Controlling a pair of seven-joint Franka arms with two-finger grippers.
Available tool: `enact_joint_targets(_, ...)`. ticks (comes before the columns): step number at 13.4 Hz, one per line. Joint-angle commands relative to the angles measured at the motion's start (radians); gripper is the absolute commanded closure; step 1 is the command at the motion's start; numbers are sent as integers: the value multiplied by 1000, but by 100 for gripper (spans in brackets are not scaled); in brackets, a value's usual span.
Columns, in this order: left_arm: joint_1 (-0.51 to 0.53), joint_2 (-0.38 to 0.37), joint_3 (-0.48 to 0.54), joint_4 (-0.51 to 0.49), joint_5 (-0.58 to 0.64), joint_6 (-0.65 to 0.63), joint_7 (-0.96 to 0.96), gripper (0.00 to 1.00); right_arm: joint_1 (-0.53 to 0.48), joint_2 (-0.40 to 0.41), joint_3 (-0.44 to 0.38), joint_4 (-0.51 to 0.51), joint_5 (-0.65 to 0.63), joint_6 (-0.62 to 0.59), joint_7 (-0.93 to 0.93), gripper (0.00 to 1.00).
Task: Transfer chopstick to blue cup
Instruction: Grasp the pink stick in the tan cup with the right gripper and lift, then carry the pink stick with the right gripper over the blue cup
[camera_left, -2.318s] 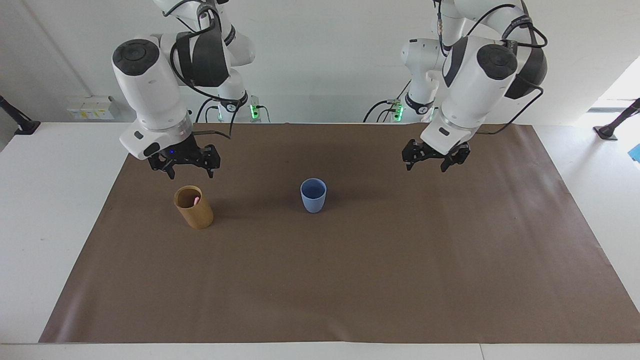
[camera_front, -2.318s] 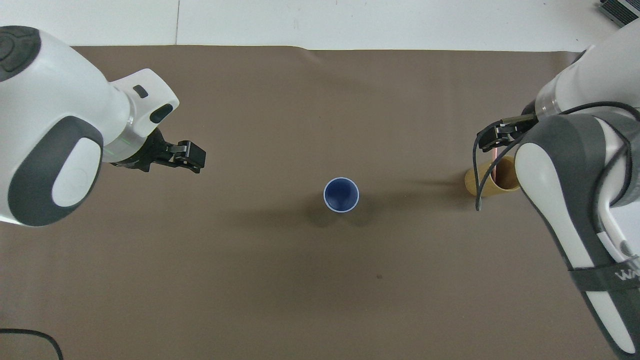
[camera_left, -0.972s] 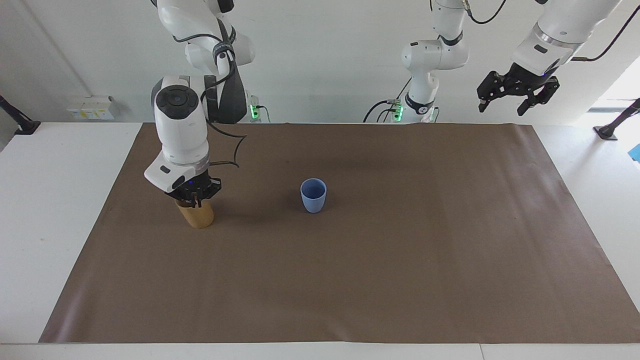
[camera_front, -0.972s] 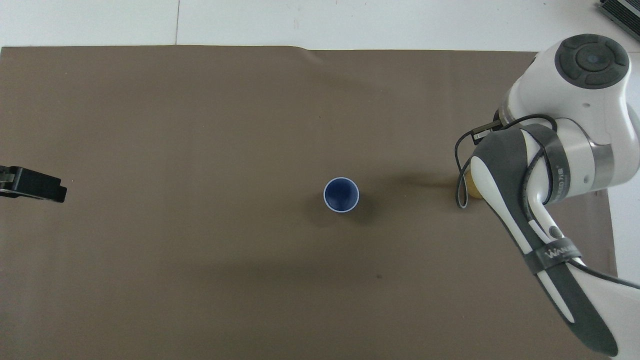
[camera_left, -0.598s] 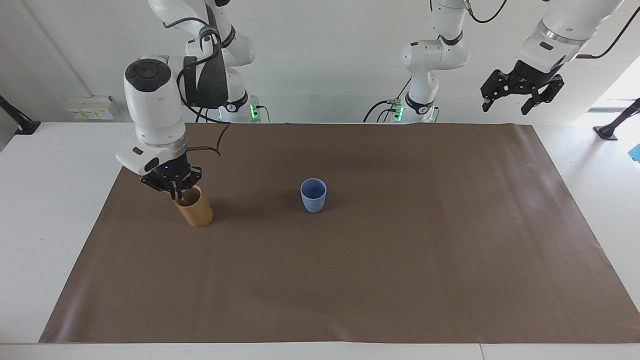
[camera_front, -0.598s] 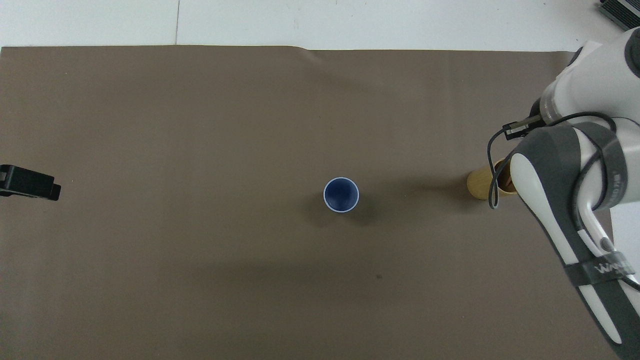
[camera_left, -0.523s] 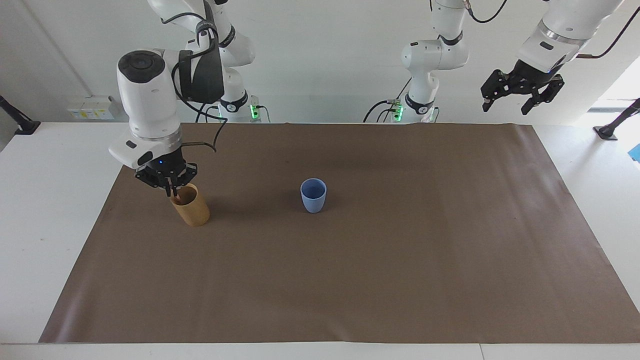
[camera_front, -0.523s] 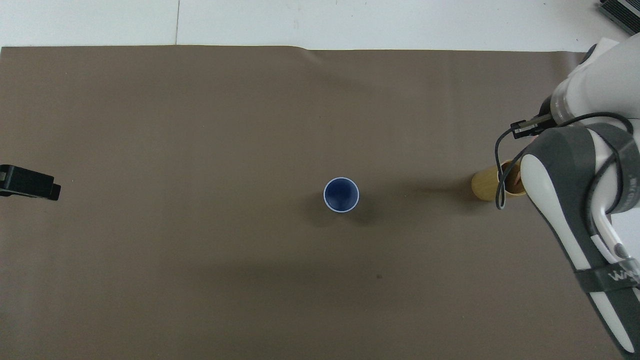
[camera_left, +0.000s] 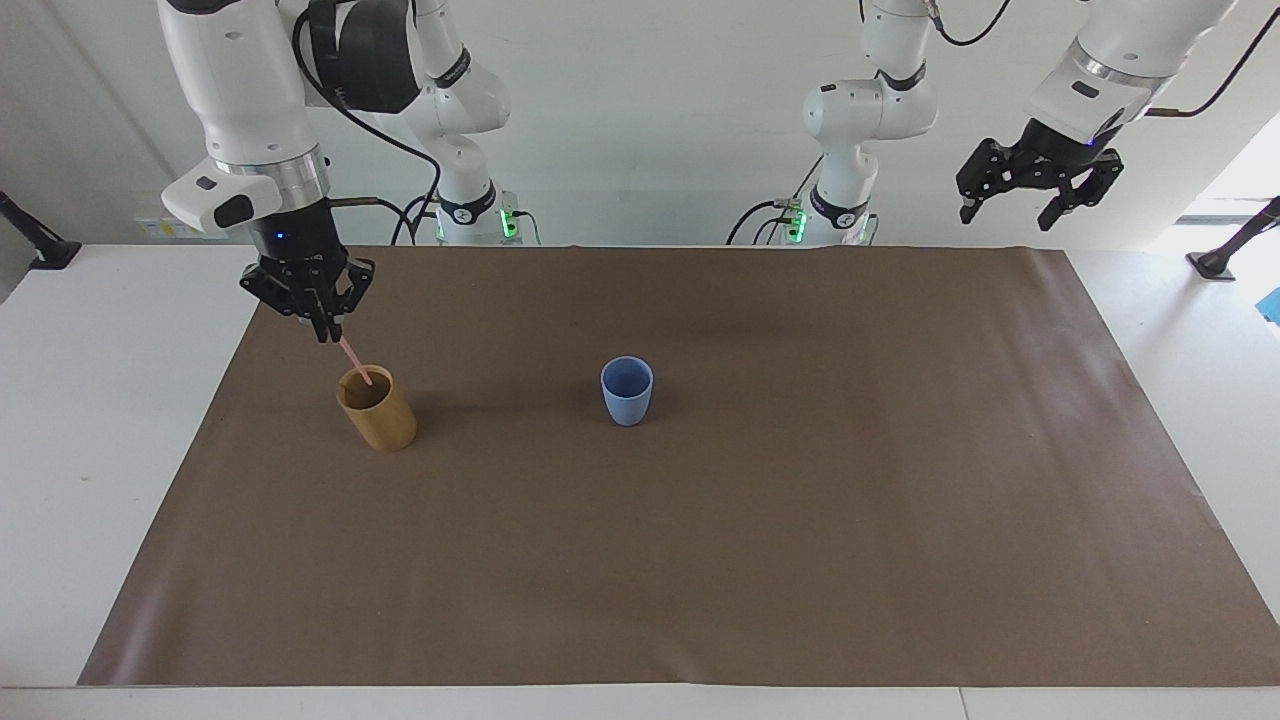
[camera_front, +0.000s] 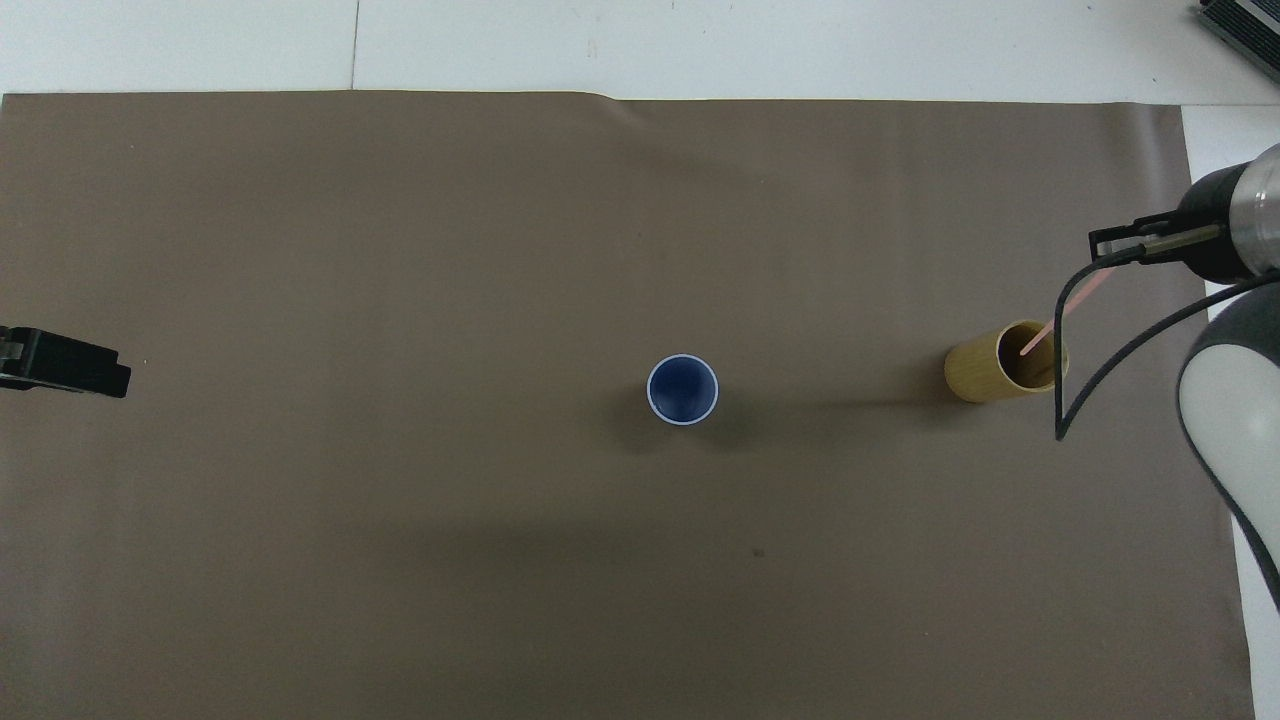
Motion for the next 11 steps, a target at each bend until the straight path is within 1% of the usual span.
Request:
enact_joint_targets(1,22,-15,3,-6,-1,2,4,0,12,-19,12,-21,93,37,1,100)
enact_joint_targets(3,26,-15,3,-6,-1,2,4,0,71,-21,14,-24,111,51,33,100)
enact_joint_targets(4,26,-15,3,-6,-1,2,4,0,107,-34,14,-41,114,71,50,100)
enact_joint_targets(7,26,-15,3,-6,-1,2,4,0,209,-96,20,-141,201,169,108,100)
enact_joint_targets(9,26,-15,3,-6,-1,2,4,0,275,-126,22,-187,206,181,161,100)
enact_joint_targets(11,26,-15,3,-6,-1,2,4,0,347,-143,22,-254,208,258,182,100)
